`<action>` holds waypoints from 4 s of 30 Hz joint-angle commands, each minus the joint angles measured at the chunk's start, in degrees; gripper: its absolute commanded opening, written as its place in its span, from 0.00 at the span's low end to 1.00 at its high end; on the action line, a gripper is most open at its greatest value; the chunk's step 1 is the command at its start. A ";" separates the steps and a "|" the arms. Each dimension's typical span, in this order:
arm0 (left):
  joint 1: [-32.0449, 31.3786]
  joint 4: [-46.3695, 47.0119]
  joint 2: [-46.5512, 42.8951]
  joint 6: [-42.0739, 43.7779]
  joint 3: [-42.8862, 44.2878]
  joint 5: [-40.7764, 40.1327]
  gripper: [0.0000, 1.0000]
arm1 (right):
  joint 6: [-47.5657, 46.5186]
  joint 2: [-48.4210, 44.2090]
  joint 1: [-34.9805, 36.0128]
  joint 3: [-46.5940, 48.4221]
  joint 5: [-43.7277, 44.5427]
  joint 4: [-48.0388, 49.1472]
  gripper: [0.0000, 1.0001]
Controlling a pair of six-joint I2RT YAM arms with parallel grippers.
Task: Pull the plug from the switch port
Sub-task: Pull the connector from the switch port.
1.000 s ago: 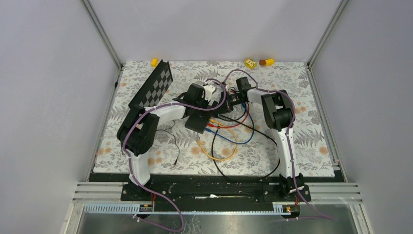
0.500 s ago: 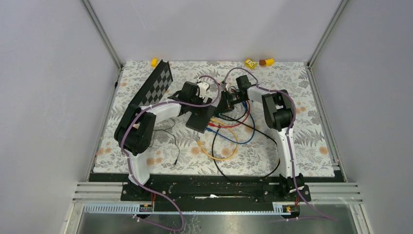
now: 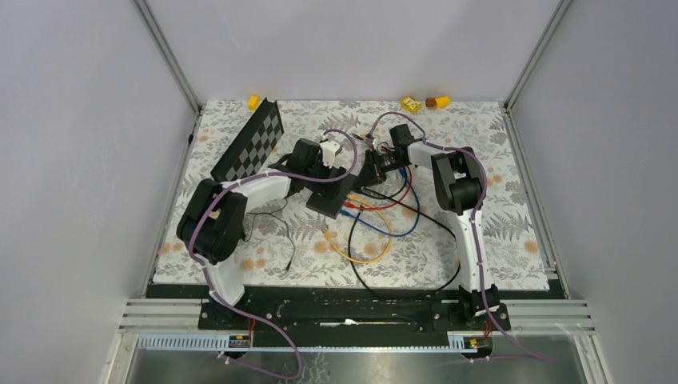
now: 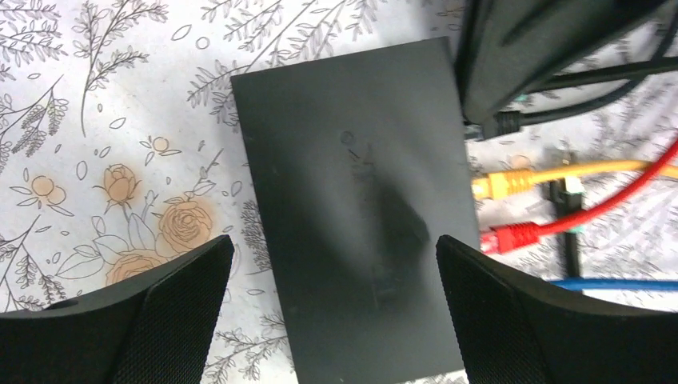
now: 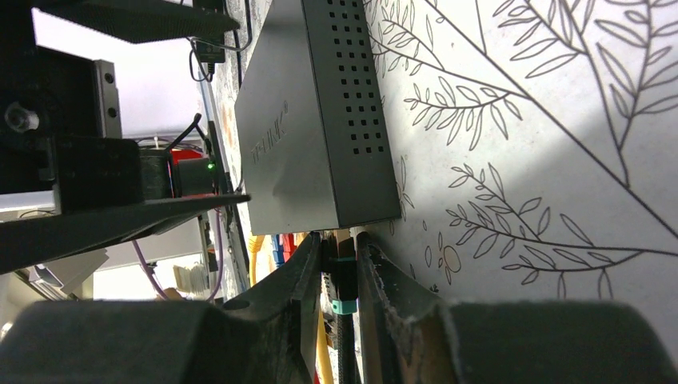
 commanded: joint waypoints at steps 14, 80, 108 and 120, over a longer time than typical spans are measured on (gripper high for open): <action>-0.99 1.72 1.90 -0.07 7.37 8.47 0.99 | -0.98 2.46 -1.46 -1.22 6.17 -0.84 0.00; -5.22 -2.67 7.44 4.69 4.78 -15.46 0.97 | -7.13 3.46 -1.44 3.26 6.34 -7.82 0.00; -5.19 -2.35 7.37 4.03 4.66 -15.49 0.97 | 3.27 -0.35 -1.55 -5.44 4.89 5.70 0.00; -5.01 -2.39 7.20 3.98 4.59 -16.15 0.97 | 8.13 -1.92 -1.62 -11.28 5.63 13.82 0.00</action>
